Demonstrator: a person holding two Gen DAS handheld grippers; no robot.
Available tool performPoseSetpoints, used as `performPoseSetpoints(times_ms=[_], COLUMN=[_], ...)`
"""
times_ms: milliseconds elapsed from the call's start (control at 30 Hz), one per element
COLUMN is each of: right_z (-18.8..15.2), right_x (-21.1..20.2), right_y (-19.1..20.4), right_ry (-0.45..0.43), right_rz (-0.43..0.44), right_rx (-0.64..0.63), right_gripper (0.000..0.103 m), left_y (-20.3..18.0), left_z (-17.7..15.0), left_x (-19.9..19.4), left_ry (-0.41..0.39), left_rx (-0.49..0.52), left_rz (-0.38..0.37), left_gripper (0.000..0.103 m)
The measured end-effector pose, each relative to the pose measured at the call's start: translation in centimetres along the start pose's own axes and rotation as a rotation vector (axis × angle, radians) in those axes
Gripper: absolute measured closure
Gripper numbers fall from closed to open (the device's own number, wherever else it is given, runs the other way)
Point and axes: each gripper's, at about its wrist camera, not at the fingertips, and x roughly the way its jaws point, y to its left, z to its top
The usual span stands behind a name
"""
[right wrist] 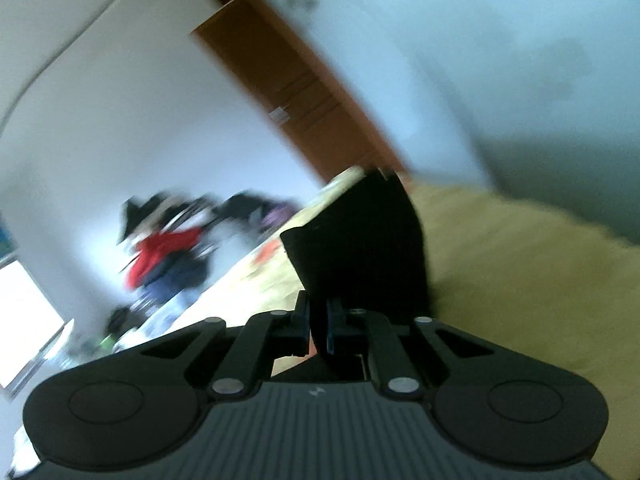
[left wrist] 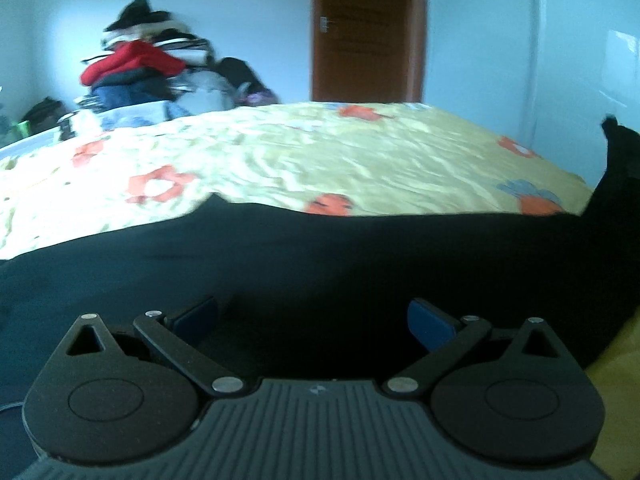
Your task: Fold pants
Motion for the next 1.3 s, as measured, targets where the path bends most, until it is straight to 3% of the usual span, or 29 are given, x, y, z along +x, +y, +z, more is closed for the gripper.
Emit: performPoseSetpoints(times_ms=[200,400,533,700,833,933,1000,1033,1067,1100,1200,1233,1300], right_z=[-3.4,-7.8,-10.8,-13.0,-12.6,-11.0,-10.4,-10.7,-11.3,-12.3,-16.7,-17.9,-19.4], right_x=[5.6,10.4,11.5,12.2,10.5,8.4,7.8,8.1,8.5,8.8,9.5,9.5,8.7], right_y=[6.1,11.4,14.0,14.6,14.3,14.6,15.7,16.5,17.0,17.6,19.1,19.3,19.7], right_ry=[0.200,0.385,0.501,0.623,0.662,0.597,0.513,0.472,0.439,0.408,0.353,0.357,0.260], right_rz=[0.201,0.343,0.367,0.283,0.302,0.343,0.304,0.247,0.170,0.090,-0.056,-0.084,-0.156], right_rx=[-0.085,-0.121,-0.199,-0.312,-0.329,-0.348,-0.439,-0.505,-0.572,-0.652,-0.913,-0.955,-0.987], right_gripper=[0.096,0.096,0.096,0.093,0.090,0.089,0.080,0.056,0.020,0.013,0.014,0.013,0.000], left_y=[4.0,6.8,7.7,7.7,7.5,7.6,7.7,7.7,7.6,7.5,7.3,7.3,7.2], left_z=[0.4,0.7,0.7,0.6,0.6,0.4,0.2,0.1,0.0,0.0,-0.3,-0.4,-0.5], left_x=[-1.2,-2.7,-3.3,-3.3,-3.1,-3.0,-2.8,-2.7,-2.6,-2.6,-2.8,-2.8,-2.6], left_ry=[-0.024,-0.055,-0.062,-0.061,-0.063,-0.063,-0.058,-0.053,-0.046,-0.043,-0.051,-0.051,-0.045], left_rx=[-0.088,-0.144,-0.161,-0.169,-0.152,-0.162,-0.167,-0.167,-0.163,-0.158,-0.139,-0.131,-0.127], left_rz=[0.105,0.206,0.235,0.229,0.231,0.233,0.236,0.235,0.232,0.228,0.222,0.222,0.219], left_gripper=[0.001,0.001,0.001,0.001,0.000,0.000,0.000,0.001,0.001,0.001,0.000,0.000,0.000])
